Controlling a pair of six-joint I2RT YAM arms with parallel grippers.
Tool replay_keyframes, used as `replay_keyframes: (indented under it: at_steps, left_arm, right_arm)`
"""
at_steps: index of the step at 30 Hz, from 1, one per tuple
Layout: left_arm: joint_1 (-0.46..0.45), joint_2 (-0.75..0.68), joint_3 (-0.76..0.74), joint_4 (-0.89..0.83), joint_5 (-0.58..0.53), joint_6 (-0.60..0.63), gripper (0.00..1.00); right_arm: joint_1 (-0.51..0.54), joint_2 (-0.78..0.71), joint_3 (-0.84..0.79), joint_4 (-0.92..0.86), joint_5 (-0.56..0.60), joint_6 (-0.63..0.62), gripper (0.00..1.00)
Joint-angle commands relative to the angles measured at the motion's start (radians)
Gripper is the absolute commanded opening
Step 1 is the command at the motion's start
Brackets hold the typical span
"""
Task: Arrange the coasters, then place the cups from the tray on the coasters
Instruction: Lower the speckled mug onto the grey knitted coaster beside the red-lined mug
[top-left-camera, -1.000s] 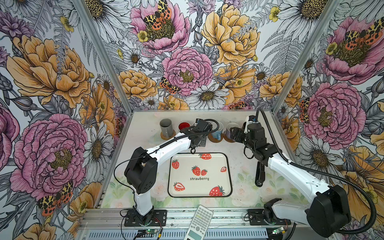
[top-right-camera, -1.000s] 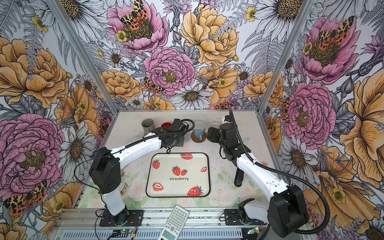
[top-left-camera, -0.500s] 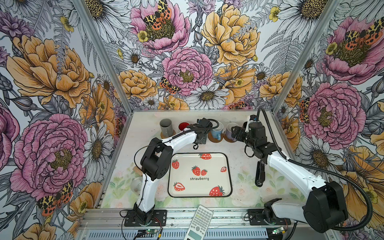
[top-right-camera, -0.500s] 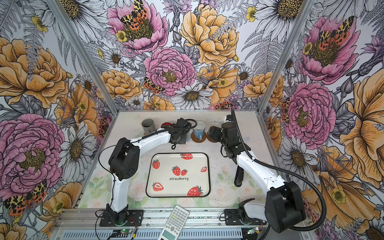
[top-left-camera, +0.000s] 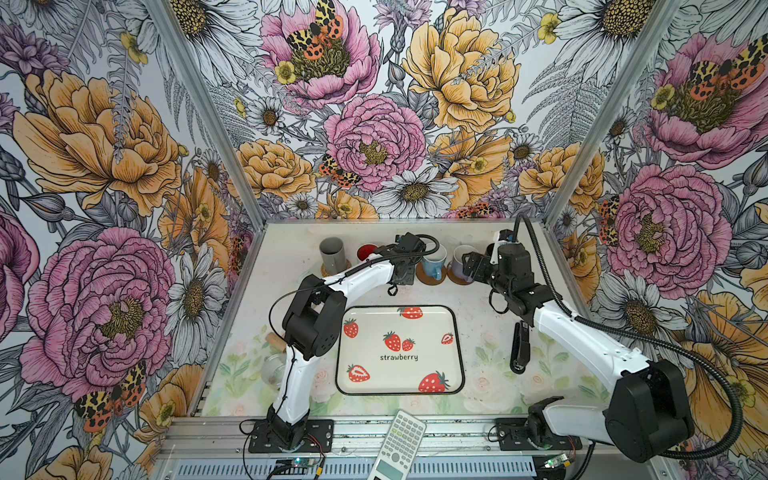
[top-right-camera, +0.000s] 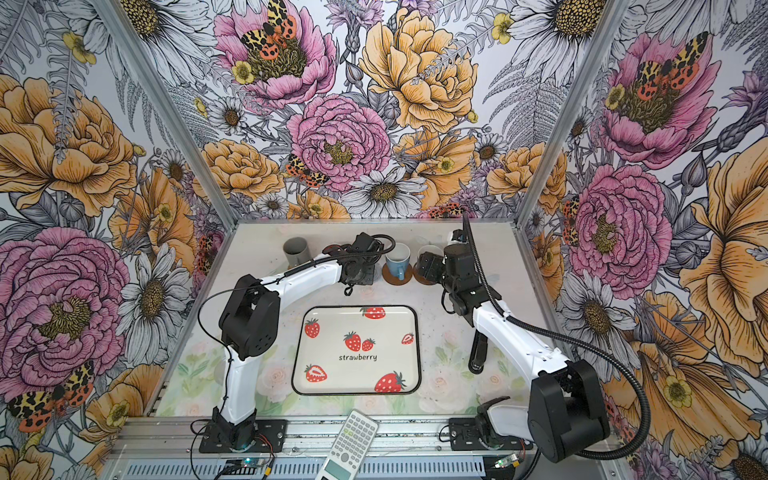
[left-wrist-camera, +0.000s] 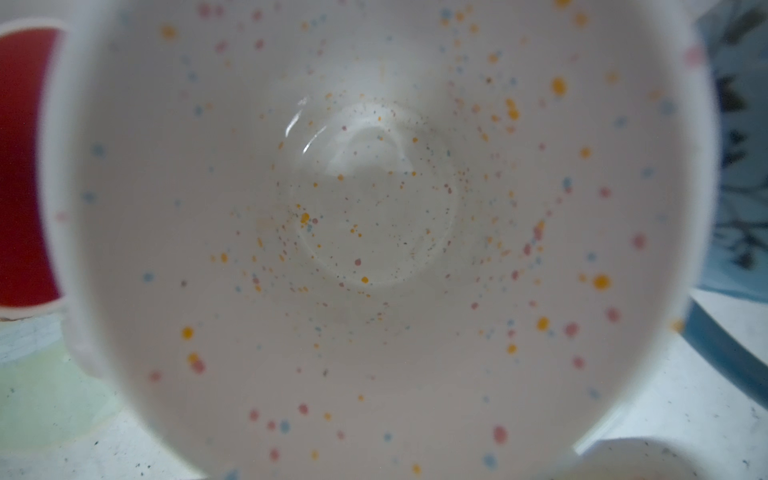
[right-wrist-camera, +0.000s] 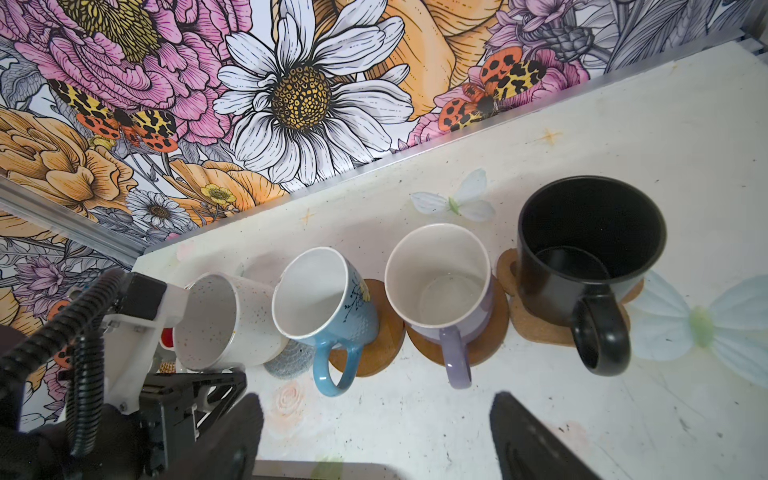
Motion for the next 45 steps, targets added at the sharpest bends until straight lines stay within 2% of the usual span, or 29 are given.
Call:
replay_keyframes:
  at_steps: [1, 45]
  left_arm:
    - [0.008, 0.000, 0.038, 0.069, 0.001, 0.011, 0.00]
    - [0.009, 0.016, 0.076, -0.004, -0.005, 0.014, 0.00]
  right_arm:
    - [-0.007, 0.017, -0.010, 0.031, -0.014, 0.004, 0.88]
    - [-0.019, 0.030, -0.012, 0.043, -0.036, 0.010, 0.87]
